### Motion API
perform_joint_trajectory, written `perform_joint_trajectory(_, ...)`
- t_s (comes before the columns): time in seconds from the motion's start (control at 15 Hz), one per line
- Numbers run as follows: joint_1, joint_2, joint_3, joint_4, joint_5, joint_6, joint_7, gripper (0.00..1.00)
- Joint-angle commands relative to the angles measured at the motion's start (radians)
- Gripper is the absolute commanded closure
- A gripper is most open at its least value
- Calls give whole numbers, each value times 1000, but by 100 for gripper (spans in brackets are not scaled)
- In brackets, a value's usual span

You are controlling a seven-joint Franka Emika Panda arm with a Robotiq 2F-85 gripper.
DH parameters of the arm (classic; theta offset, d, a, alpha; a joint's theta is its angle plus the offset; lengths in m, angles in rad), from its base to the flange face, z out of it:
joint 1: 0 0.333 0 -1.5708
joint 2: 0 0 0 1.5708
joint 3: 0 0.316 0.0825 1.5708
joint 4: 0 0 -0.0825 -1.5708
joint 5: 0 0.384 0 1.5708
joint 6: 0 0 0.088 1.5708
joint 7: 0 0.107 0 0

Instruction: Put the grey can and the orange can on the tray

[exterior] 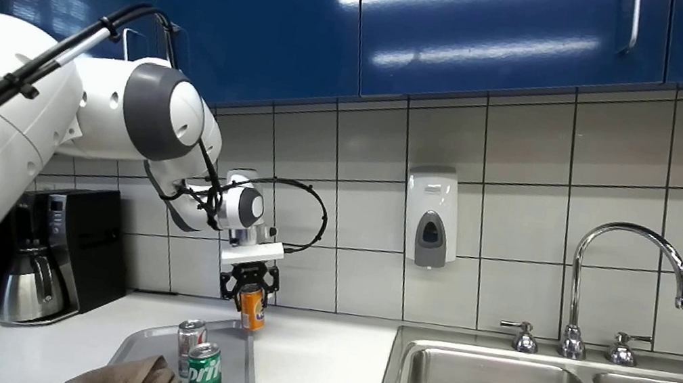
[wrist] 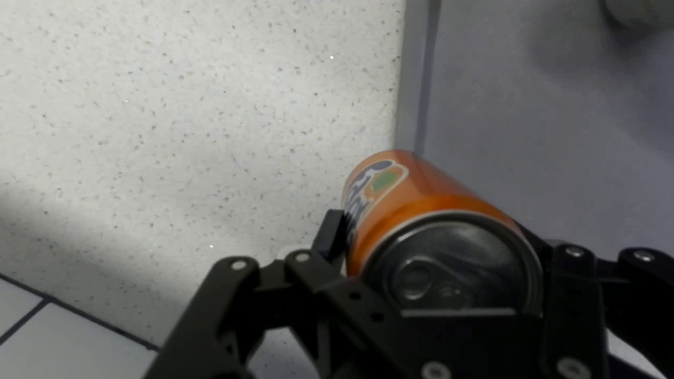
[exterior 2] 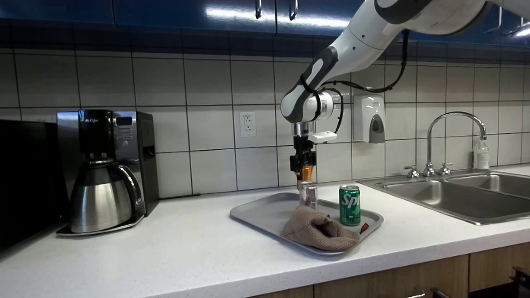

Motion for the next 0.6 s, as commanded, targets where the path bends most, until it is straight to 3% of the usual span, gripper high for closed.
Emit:
perform_joint_trajectory(0.0, 5, -17, 24, 1, -19, -23, -3, 58)
perform_joint_trajectory(0.53, 33, 10, 35, 15, -24, -57, 1, 58)
